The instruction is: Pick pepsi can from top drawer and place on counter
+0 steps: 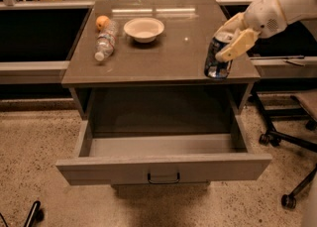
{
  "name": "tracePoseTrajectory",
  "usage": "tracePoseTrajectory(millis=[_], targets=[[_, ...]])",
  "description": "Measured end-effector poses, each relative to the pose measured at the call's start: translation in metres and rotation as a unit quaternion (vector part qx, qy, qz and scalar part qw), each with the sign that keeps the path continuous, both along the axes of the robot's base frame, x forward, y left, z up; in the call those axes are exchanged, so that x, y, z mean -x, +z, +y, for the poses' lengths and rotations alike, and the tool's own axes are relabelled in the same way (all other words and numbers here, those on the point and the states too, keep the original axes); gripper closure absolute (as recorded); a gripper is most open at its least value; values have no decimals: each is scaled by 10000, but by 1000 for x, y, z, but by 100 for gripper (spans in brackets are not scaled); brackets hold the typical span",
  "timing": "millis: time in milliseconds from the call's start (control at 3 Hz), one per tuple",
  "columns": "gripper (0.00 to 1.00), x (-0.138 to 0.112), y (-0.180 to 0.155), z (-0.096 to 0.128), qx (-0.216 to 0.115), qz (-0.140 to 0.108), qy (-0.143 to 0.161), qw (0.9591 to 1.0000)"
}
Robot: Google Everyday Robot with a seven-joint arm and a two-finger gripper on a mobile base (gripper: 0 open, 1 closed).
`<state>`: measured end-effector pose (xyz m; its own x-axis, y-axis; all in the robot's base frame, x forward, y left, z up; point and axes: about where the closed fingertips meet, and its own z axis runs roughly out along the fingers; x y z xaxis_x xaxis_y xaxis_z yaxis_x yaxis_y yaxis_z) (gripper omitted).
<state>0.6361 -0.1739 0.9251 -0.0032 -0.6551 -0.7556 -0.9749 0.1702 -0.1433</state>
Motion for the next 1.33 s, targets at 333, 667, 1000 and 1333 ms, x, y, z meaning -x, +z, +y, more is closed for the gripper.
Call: tracePoseTrajectory(millis=[333, 667, 1000, 1333], targets=[[100, 6, 59, 2, -119, -747, -34, 9971], [100, -7, 74, 9, 0, -971, -476, 9941], [100, -44, 56, 16, 49, -617, -1357, 9888], [84, -71, 25, 24, -193, -30, -1672, 9857]])
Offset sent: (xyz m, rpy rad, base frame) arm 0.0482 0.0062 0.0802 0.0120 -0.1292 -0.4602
